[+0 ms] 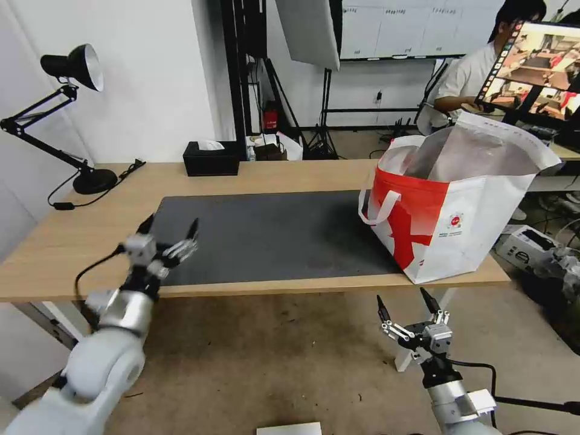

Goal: Pick up the trash from the table and place it into the takeout bag.

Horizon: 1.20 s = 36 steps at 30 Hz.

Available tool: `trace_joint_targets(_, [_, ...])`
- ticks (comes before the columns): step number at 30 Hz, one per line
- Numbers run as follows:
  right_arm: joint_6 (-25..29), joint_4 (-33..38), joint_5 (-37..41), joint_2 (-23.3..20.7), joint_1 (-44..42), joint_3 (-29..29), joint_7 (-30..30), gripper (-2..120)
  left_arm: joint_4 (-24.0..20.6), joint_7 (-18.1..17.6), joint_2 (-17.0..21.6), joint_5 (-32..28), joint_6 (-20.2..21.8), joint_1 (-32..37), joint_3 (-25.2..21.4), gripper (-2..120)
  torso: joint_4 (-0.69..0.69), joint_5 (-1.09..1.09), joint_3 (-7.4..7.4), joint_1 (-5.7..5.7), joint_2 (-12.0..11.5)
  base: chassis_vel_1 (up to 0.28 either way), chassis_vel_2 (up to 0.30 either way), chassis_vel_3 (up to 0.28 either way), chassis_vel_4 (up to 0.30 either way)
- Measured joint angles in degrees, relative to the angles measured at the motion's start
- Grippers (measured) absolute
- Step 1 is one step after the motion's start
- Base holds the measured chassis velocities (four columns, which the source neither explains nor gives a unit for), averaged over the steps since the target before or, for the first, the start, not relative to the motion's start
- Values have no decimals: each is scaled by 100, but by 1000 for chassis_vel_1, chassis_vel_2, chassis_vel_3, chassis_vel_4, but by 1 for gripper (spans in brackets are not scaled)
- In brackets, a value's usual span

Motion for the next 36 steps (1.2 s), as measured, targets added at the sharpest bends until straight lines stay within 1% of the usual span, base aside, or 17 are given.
trace_joint_targets(1, [0,0,0,0,0,0,0,100,0,0,0,0,0,0,0,100,0,0,0,0,0,0,0,0,0])
trace_joint_targets(3, [0,0,0,0,0,0,0,100,17,25,-317,19,-36,505,-341,100,0,2,0,0,0,0,0,0,0])
trace_joint_targets(4, [0,0,0,0,0,0,0,100,17,25,-317,19,-36,505,-341,100,0,2,0,0,0,0,0,0,0])
trace_joint_targets(6, [0,0,0,0,0,0,0,100,63,149,-507,12,-155,829,-521,100,1,1,0,0,0,0,0,0,0])
trace_joint_targets(7, [0,0,0,0,0,0,0,100,63,149,-507,12,-155,829,-521,100,1,1,0,0,0,0,0,0,0])
trace_joint_targets(10, [0,0,0,0,0,0,0,100,154,339,-690,42,-232,1165,-699,100,1,1,1,0,0,0,0,0,0])
trace_joint_targets(21, [0,0,0,0,0,0,0,100,266,550,-838,22,-267,1408,-842,100,0,2,1,1,-1,0,0,0,0])
trace_joint_targets(36, [0,0,0,0,0,0,0,100,269,572,-831,3,-257,1432,-823,100,0,1,1,1,-1,0,0,0,0])
